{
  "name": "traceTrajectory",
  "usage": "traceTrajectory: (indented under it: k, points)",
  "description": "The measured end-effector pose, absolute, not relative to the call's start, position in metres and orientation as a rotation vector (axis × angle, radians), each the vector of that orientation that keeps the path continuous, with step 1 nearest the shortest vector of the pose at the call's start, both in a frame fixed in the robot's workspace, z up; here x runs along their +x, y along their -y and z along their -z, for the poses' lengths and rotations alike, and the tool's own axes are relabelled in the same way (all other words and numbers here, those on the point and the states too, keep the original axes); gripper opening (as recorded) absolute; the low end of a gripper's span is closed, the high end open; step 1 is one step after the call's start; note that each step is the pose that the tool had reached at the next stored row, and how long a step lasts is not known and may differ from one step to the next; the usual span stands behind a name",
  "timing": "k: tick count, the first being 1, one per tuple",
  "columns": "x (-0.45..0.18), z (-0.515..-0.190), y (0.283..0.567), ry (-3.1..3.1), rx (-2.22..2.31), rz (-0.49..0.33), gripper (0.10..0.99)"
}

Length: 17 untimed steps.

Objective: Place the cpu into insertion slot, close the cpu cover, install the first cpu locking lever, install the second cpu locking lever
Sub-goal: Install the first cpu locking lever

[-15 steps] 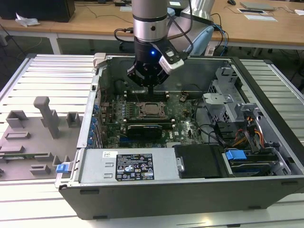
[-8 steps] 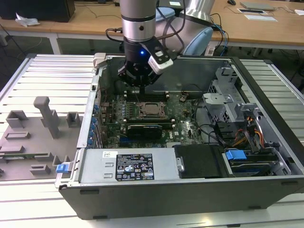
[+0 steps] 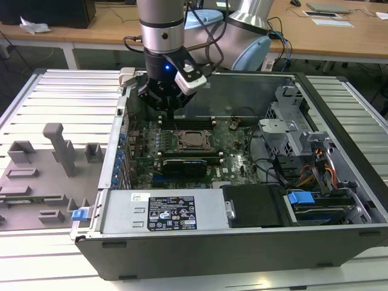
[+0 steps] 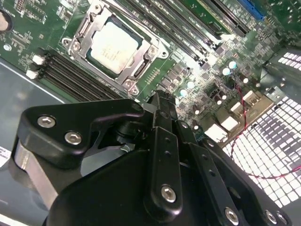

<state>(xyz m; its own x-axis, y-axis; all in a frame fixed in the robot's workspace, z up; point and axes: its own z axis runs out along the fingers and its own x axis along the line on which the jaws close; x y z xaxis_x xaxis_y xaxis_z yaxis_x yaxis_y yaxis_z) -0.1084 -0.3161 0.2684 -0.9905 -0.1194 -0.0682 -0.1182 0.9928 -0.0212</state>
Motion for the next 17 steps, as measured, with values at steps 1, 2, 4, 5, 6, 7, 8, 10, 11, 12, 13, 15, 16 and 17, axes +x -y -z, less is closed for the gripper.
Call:
traceTrajectory:
  k: [1,2,4,5,6,7,8,10,11,12,13,15,16,17]
  points:
    - [-0.108,-0.268,0.316,-3.067,-0.183,0.027,0.106]
    - [-0.109,-0.268,0.316,-3.067,-0.183,0.026,0.106]
    - [-0.111,-0.268,0.316,-3.064,-0.182,0.008,0.106]
    - [-0.113,-0.267,0.316,-3.062,-0.182,-0.006,0.106]
    - [-0.116,-0.267,0.316,-3.061,-0.181,-0.024,0.106]
    - [-0.118,-0.267,0.316,-3.06,-0.18,-0.041,0.106]
    - [-0.119,-0.266,0.316,-3.059,-0.18,-0.052,0.106]
    - [-0.122,-0.266,0.316,-3.056,-0.178,-0.099,0.106]
    - [-0.123,-0.266,0.316,-3.054,-0.177,-0.124,0.106]
    - [-0.124,-0.266,0.316,-3.05,-0.175,-0.159,0.106]
    - [-0.125,-0.266,0.316,-3.044,-0.173,-0.204,0.106]
    - [-0.126,-0.265,0.316,-3.039,-0.171,-0.249,0.106]
    - [-0.126,-0.265,0.316,-3.037,-0.171,-0.258,0.106]
    - [-0.126,-0.264,0.316,-3.036,-0.17,-0.269,0.106]
